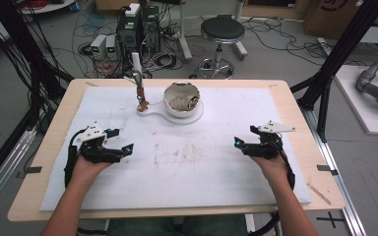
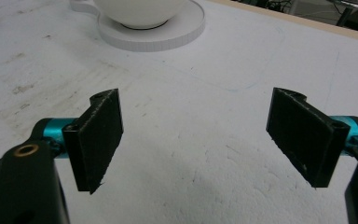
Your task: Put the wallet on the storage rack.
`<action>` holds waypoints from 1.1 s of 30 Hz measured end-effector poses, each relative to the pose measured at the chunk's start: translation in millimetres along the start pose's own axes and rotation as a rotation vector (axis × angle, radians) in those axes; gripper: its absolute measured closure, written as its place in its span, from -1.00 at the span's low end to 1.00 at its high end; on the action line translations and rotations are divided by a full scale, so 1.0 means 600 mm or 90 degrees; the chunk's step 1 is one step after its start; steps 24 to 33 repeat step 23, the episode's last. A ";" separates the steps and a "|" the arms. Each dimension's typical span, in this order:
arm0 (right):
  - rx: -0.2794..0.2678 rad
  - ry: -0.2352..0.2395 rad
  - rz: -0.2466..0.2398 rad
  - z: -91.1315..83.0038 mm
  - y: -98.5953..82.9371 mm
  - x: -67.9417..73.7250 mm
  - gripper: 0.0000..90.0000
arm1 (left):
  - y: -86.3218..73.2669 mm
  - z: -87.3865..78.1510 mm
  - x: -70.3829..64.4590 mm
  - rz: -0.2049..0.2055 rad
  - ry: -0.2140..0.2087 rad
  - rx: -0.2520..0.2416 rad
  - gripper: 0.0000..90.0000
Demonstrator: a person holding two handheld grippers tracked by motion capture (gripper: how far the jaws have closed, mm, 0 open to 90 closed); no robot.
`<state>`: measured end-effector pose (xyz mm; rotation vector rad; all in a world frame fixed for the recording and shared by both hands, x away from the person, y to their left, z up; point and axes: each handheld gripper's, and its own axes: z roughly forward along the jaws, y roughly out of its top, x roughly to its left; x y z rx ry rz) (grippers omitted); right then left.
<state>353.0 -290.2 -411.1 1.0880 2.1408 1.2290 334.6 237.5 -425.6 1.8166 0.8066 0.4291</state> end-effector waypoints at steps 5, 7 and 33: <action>0.001 -0.003 -0.008 0.001 0.000 0.003 -0.58 | -0.001 -0.003 0.000 -0.006 0.001 -0.006 -0.69; -0.002 -0.006 -0.009 0.000 0.001 0.003 -0.58 | -0.001 -0.003 0.000 -0.006 0.003 -0.006 -0.69; 0.005 -0.008 -0.003 0.001 0.000 0.002 -0.58 | -0.003 -0.003 0.001 -0.007 0.007 0.002 -0.69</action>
